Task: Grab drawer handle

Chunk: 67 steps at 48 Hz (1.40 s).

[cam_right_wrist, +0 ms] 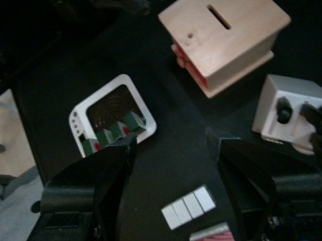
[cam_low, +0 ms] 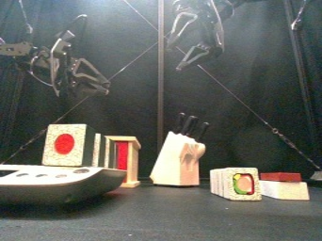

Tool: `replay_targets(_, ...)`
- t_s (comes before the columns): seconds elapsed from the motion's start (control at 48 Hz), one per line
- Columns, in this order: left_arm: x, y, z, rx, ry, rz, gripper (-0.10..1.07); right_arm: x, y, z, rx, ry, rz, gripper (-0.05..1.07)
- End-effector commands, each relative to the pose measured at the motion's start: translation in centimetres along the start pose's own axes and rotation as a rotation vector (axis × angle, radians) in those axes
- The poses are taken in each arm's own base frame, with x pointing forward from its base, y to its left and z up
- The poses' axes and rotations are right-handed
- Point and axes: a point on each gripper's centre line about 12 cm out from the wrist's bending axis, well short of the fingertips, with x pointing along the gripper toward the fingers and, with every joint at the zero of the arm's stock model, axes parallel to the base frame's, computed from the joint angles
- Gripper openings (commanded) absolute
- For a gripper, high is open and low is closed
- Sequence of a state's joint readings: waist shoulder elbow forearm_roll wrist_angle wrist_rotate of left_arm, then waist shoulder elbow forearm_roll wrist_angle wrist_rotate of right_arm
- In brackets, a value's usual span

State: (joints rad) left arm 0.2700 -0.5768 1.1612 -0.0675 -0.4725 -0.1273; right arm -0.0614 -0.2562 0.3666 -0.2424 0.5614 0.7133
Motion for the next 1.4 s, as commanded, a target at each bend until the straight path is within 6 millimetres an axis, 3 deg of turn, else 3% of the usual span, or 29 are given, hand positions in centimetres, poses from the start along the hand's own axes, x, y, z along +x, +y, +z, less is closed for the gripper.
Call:
replay_targets(0.0,0.2,0.0,0.5,-0.001,-0.021,0.001,0.67,-0.7,0.2,0.0,0.001,-0.112,0.100,0.92)
replay_targets(0.146,0.1,0.2,0.4,-0.006,-0.018,0.007,0.56,0.5,0.2,-1.5,0.010,-0.181,0.195,0.92)
replay_targets(0.312,0.1,0.3,0.3,-0.009,-0.016,0.010,0.46,1.1,0.1,-1.9,-0.008,-0.258,0.262,0.92)
replay_targets(0.604,-0.4,-0.2,-1.1,-0.178,0.021,0.039,0.47,2.7,-2.7,-0.3,0.009,-0.356,0.247,0.91)
replay_targets(0.771,-0.5,-1.5,-2.3,-0.323,0.086,0.040,0.56,4.3,-3.9,0.7,0.015,-0.359,0.207,0.91)
replay_targets(1.083,-0.6,-1.1,-3.1,-0.546,0.111,0.139,0.87,6.0,-5.6,2.7,0.011,-0.368,0.146,0.89)
replay_targets(1.375,0.3,-1.4,-4.6,-0.675,0.161,0.219,0.87,8.5,-6.8,4.0,0.024,-0.363,0.111,0.64)
